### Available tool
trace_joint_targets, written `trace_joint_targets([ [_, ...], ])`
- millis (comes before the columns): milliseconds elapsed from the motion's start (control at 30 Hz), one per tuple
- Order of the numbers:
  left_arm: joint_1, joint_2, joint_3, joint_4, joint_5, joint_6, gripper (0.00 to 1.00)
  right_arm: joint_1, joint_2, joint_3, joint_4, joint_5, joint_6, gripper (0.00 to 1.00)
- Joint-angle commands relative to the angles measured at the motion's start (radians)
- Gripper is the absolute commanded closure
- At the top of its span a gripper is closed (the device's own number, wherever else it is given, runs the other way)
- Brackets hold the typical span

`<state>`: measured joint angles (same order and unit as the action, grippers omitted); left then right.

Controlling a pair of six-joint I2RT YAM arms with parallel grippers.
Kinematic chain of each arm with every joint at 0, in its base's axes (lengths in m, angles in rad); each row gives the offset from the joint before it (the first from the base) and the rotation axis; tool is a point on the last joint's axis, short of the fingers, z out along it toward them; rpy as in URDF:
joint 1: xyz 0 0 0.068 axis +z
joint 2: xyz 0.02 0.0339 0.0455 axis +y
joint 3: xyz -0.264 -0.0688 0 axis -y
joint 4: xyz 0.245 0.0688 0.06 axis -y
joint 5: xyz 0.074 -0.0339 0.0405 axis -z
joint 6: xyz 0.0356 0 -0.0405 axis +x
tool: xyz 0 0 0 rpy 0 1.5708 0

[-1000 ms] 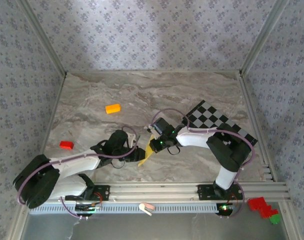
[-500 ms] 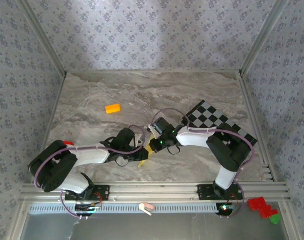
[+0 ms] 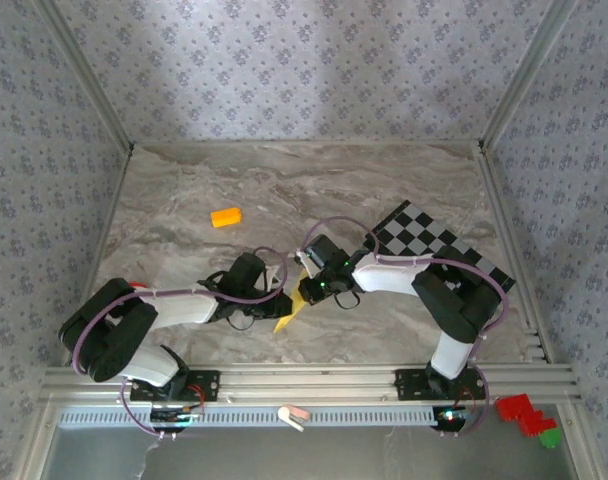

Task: Fold a paper plane with a square sheet of paper (pick it up from the middle)
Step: Perform the fifth fold on the wing at the bottom-center of the table.

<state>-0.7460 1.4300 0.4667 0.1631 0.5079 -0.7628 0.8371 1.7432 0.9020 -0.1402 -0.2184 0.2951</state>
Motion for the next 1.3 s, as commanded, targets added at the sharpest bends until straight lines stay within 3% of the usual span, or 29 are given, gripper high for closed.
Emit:
trace_joint_targets([
  [0, 0.005, 0.014, 0.004, -0.032, 0.011, 0.031, 0.9, -0.002, 0.059, -0.016, -0.071, 0.025, 0.002, 0.88],
  [800, -0.002, 0.034, -0.048, -0.066, -0.048, 0.047, 0.91, -0.011, 0.055, 0.009, -0.063, 0.001, 0.024, 0.87],
  [1267, -0.077, -0.134, -0.028, -0.08, -0.062, 0.045, 0.86, -0.016, 0.061, -0.017, -0.047, 0.001, 0.033, 0.88],
])
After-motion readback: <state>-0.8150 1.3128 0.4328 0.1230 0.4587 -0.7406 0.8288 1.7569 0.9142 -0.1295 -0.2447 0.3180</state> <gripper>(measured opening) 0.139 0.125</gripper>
